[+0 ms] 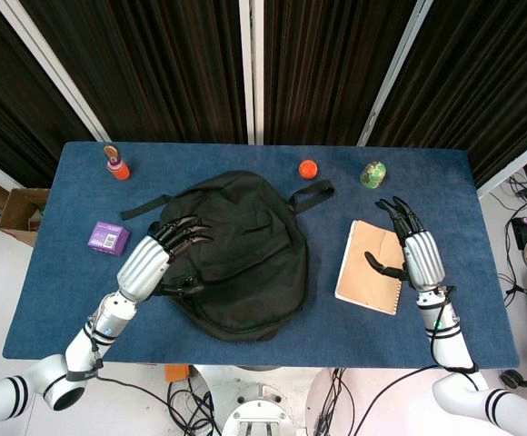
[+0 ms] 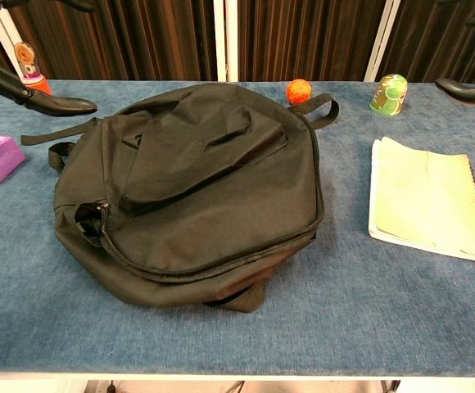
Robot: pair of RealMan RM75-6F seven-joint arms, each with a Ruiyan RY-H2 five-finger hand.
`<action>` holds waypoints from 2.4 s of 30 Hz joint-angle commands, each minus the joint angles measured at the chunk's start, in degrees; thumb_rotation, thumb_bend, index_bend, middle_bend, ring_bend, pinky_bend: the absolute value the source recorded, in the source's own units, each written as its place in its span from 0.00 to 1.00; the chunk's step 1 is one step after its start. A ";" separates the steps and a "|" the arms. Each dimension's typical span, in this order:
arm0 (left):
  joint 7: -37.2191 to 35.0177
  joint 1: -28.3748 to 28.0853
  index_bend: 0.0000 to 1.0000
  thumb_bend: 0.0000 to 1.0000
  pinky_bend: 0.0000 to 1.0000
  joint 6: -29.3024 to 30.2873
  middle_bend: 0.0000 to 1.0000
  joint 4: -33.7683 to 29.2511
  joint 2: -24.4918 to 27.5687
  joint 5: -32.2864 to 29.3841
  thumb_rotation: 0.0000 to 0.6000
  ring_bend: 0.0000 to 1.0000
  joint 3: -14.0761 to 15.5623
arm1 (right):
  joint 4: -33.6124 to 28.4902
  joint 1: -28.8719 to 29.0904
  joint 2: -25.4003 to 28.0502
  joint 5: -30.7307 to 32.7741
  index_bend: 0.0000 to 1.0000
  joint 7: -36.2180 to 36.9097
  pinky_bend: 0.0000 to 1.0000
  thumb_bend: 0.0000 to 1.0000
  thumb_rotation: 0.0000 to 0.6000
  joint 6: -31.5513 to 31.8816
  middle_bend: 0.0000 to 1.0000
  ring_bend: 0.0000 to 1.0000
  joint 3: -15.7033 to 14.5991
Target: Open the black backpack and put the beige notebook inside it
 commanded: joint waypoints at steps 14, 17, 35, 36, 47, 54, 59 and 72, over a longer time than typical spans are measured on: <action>7.23 1.58 0.25 0.00 0.19 -8.27 0.19 -5.83 7.68 -3.33 1.00 0.09 6.49 | -4.70 -4.27 13.29 1.17 0.08 -0.97 0.21 0.24 1.00 0.89 0.17 0.04 -2.45; 10.13 0.81 0.25 0.00 0.19 -12.41 0.19 -8.18 8.50 -3.40 1.00 0.09 8.40 | -7.03 -5.74 16.71 2.04 0.08 -2.22 0.21 0.24 1.00 0.80 0.16 0.04 -3.00; 24.09 -4.96 0.26 0.00 0.19 -28.01 0.19 -9.04 -4.41 -15.00 1.00 0.09 5.11 | -8.34 -8.34 18.26 1.43 0.08 -2.06 0.20 0.24 1.00 1.95 0.16 0.04 -4.49; 24.74 -5.05 0.26 0.00 0.19 -28.28 0.19 -8.82 -4.93 -15.77 1.00 0.09 4.94 | -8.30 -8.39 18.23 1.39 0.08 -1.95 0.20 0.24 1.00 1.99 0.16 0.04 -4.50; 27.68 -4.58 0.27 0.02 0.19 -25.75 0.21 -5.01 -9.17 -18.19 1.00 0.10 3.87 | -6.70 -8.76 17.42 1.75 0.08 -0.75 0.20 0.24 1.00 1.44 0.16 0.04 -4.66; 23.37 -3.90 0.38 0.20 0.24 -22.24 0.38 -1.39 -11.83 -16.41 1.00 0.24 2.99 | -5.98 -8.82 17.11 1.82 0.08 -0.33 0.21 0.24 1.00 1.05 0.16 0.04 -4.72; 17.69 -2.98 0.45 0.30 0.29 -18.55 0.47 1.01 -13.38 -14.28 1.00 0.33 2.49 | -5.68 -8.87 16.97 1.96 0.08 -0.01 0.21 0.24 1.00 0.76 0.16 0.04 -4.72; 7.06 -1.77 0.59 0.35 0.41 -12.54 0.62 0.22 -12.80 -19.97 1.00 0.48 -7.06 | -6.65 -8.33 19.75 -1.67 0.08 -2.89 0.21 0.24 1.00 -2.58 0.16 0.04 -8.39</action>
